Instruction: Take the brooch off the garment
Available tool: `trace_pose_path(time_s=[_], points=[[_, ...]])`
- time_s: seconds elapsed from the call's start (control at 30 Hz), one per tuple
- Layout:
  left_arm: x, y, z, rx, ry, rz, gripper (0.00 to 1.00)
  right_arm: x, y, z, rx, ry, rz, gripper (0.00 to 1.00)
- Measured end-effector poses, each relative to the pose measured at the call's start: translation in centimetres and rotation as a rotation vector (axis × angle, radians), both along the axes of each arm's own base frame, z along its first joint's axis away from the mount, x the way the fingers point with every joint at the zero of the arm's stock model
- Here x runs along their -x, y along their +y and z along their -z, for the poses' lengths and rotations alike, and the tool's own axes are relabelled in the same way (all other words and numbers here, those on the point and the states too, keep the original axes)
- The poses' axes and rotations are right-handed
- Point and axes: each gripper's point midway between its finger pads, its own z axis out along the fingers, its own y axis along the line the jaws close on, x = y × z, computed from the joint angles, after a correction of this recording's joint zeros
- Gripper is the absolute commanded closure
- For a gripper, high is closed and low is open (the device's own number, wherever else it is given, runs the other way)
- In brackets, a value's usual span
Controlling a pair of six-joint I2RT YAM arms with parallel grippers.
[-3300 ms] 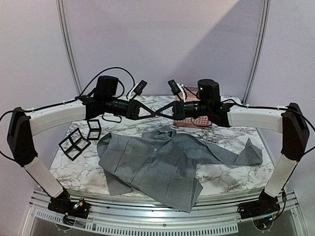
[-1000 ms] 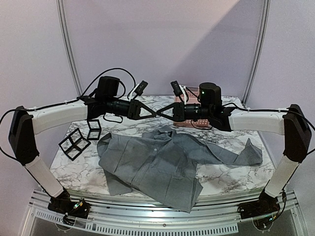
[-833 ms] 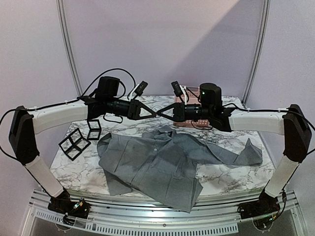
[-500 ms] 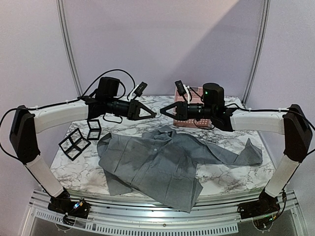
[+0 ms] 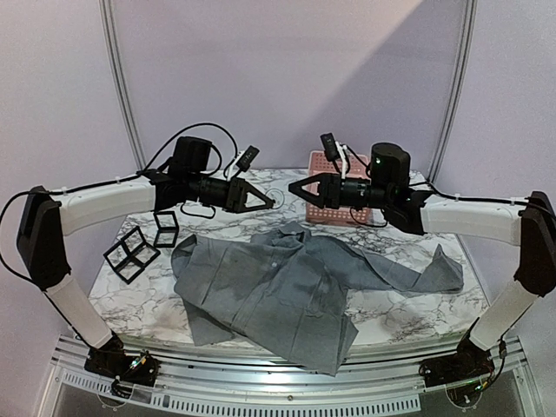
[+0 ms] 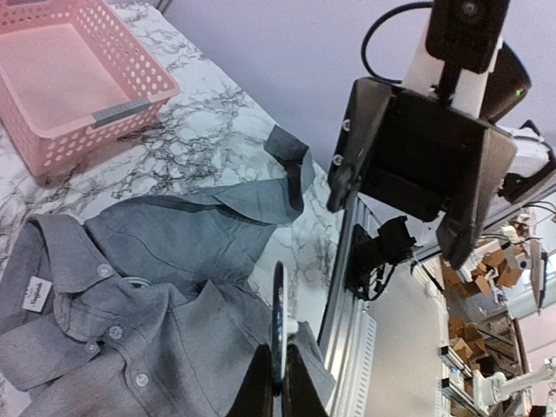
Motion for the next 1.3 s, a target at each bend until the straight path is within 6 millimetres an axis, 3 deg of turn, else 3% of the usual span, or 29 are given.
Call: trace_pose_path(time_s=[0.13,0.33,0.43,0.57,0.6,0.63,0.67,0.87,1.1,1.3], points=[[-0.8,0.8,0.0,-0.053,-0.069,-0.065,1.00,-1.1,-1.9,0.5,0.023,-0.010,0.147,0.47],[-2.0,3.2,-3.1,-0.101,-0.257,-0.205,1.00,-4.0,-6.2,-0.5,0.067,-0.049,0.415,0.44],[-3.2,5.2,-3.8,-0.149,-0.297,-0.305,1.00,-5.6,-8.9,-1.0,0.092,-0.072,0.524,0.43],[-5.5,9.9,-2.3,-0.260,-0.269,-0.498,1.00,-6.8,-12.1,-1.7,0.127,-0.111,0.631,0.40],[-5.9,15.0,-0.2,-0.377,-0.195,-0.674,1.00,-6.7,-14.2,-1.8,0.150,-0.140,0.683,0.38],[-5.9,15.3,-0.2,-0.381,-0.194,-0.683,1.00,-6.7,-14.3,-1.7,0.152,-0.141,0.685,0.38],[-5.9,17.0,0.3,-0.418,-0.165,-0.749,1.00,-6.7,-14.8,-1.7,0.154,-0.148,0.696,0.38],[-3.0,24.4,4.6,-0.667,0.010,-1.004,1.00,-7.1,-17.7,0.7,0.189,-0.119,0.748,0.38],[0.8,32.3,9.1,-0.912,0.214,-1.207,1.00,-7.0,-18.3,1.6,0.195,-0.113,0.758,0.38],[3.4,36.3,10.3,-1.071,0.289,-1.312,1.00,-6.6,-19.0,1.2,0.184,-0.123,0.767,0.38]])
